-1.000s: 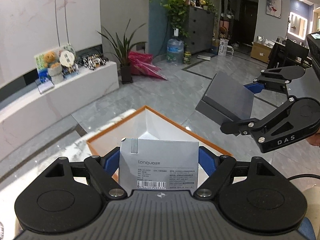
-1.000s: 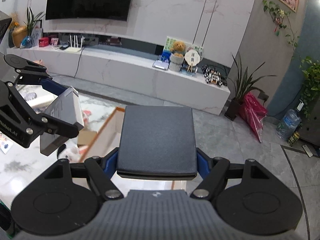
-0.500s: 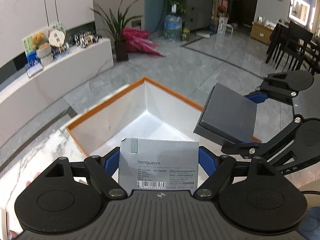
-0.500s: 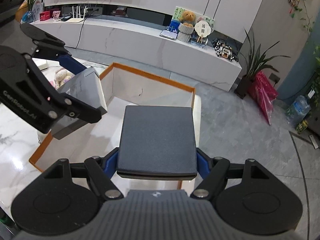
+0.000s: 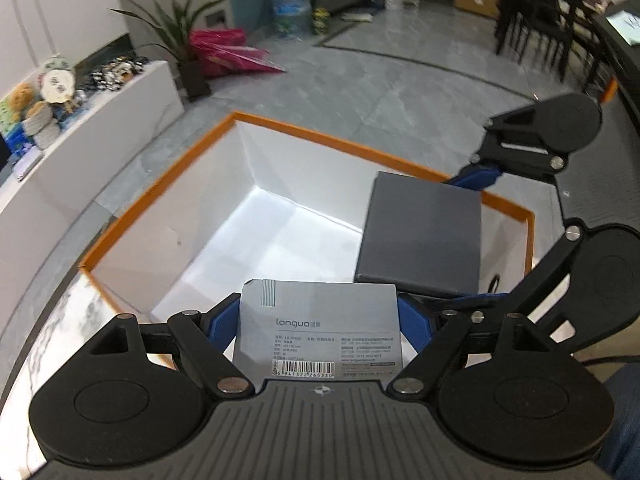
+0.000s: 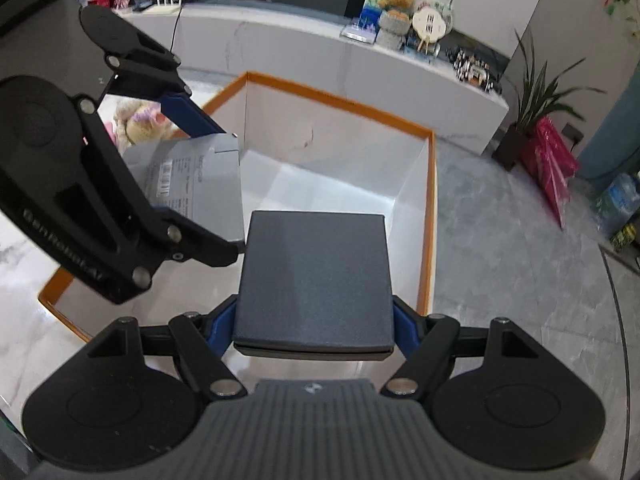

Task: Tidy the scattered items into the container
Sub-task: 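Carry the grey packet and dark jewelry box with both tools over the orange box, then open the left tool dropping the packet while the right tool releases the jewelry box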

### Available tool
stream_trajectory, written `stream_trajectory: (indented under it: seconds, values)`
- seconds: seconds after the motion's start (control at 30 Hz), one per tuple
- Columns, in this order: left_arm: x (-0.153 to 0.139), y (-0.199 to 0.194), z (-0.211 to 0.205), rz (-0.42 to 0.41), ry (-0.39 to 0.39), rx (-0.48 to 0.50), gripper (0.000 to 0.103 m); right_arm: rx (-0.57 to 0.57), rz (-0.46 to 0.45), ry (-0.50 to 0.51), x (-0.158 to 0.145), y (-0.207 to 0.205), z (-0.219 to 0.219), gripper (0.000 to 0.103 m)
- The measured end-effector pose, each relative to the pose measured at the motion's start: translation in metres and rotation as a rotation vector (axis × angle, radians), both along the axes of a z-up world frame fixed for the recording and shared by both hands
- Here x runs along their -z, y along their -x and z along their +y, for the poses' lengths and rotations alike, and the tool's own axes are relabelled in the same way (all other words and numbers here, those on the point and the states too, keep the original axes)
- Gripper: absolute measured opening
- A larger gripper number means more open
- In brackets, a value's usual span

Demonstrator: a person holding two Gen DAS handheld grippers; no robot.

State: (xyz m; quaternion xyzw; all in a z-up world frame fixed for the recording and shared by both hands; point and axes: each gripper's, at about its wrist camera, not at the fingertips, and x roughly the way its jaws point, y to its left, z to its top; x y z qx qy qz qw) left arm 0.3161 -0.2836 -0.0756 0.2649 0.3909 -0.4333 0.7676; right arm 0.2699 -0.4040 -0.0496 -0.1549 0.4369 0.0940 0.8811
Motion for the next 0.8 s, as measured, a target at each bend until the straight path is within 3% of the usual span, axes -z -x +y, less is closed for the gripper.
stream_trajectory:
  seconds: [0.23, 0.6, 0.8]
  values:
    - [0.025, -0.012, -0.017, 0.105, -0.127, 0.092, 0.095, -0.023, 0.1, 0.078, 0.019, -0.014, 0.007, 0.078]
    - [0.062, -0.041, -0.019, 0.346, -0.194, 0.035, 0.095, -0.042, 0.266, 0.153, 0.035, -0.033, 0.021, 0.079]
    - [0.064, -0.042, -0.015, 0.365, -0.212, 0.027, 0.095, -0.055, 0.301, 0.201, 0.039, -0.031, 0.029, 0.079]
